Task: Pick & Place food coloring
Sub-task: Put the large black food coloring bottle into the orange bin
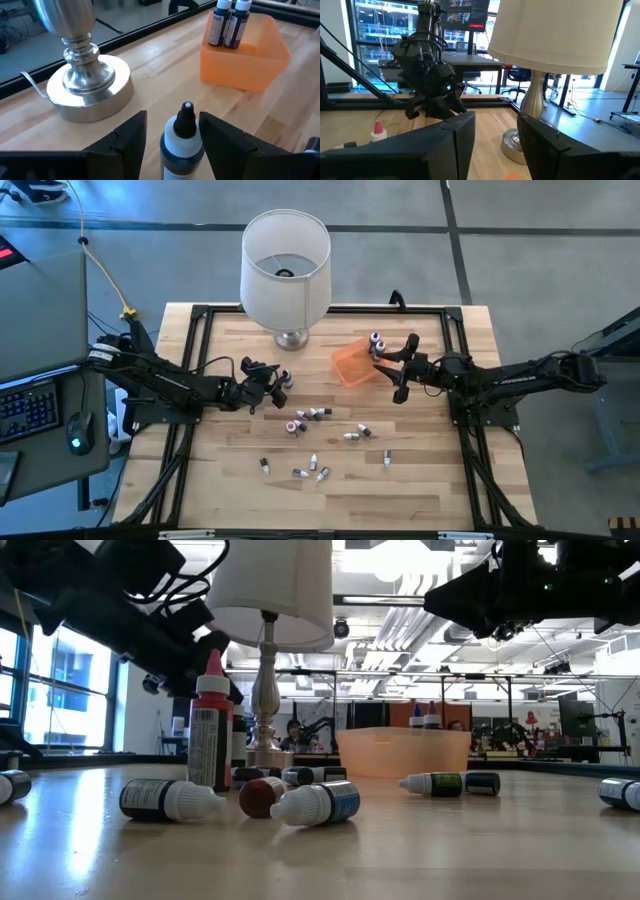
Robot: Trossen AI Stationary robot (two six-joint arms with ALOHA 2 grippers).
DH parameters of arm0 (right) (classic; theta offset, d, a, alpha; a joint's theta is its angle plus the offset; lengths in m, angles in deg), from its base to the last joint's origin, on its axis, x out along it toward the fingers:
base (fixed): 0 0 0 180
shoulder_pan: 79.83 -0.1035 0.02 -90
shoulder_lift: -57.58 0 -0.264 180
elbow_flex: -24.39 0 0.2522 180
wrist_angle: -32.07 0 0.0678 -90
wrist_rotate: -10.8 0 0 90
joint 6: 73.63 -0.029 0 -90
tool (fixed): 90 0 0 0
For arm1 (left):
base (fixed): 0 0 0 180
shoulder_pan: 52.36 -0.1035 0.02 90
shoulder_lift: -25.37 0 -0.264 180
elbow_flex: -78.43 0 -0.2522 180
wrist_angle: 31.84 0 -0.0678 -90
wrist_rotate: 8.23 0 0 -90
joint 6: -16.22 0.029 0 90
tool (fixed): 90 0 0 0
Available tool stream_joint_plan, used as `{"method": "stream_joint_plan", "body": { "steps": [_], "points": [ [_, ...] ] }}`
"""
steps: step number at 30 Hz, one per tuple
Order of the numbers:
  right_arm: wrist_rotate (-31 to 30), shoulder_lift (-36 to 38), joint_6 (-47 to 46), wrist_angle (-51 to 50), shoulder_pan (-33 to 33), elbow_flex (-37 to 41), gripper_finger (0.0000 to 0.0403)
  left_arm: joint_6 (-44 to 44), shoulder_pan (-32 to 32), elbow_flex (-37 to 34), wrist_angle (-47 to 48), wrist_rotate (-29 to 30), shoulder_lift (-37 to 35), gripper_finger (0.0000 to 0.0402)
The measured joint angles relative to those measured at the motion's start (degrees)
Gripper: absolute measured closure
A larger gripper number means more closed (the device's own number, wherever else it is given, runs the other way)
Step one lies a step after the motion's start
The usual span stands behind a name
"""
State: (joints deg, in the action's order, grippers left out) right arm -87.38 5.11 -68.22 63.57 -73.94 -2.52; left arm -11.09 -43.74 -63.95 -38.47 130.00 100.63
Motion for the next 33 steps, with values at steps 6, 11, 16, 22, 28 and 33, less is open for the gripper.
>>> {"method": "stream_joint_plan", "body": {
  "steps": [6,11,16,22,28,33],
  "points": [
    [0.0,0.0,0.0,0.0,0.0,0.0,0.0263,0.0,0.0,0.0,0.0,0.4,0.0,0.0222],
    [0.0,0.0,0.0,0.0,0.0,0.0,0.0263,0.0,0.0,0.0,0.0,1.9,0.0,0.0222],
    [0.0,0.0,0.0,0.0,0.0,0.0,0.0263,0.0,0.0,0.0,-0.2,1.9,0.2,0.0222],
    [0.0,0.0,0.0,0.0,0.1,0.0,0.0263,1.1,0.0,0.0,-3.8,1.9,2.3,0.0225],
    [-0.3,0.0,0.0,0.0,0.1,0.0,0.0263,2.5,0.0,1.2,-4.0,2.3,4.5,0.0267],
    [-0.3,0.0,0.0,0.0,0.1,0.0,0.0263,3.5,0.0,1.3,-4.0,2.2,4.6,0.0322]
  ]
}}
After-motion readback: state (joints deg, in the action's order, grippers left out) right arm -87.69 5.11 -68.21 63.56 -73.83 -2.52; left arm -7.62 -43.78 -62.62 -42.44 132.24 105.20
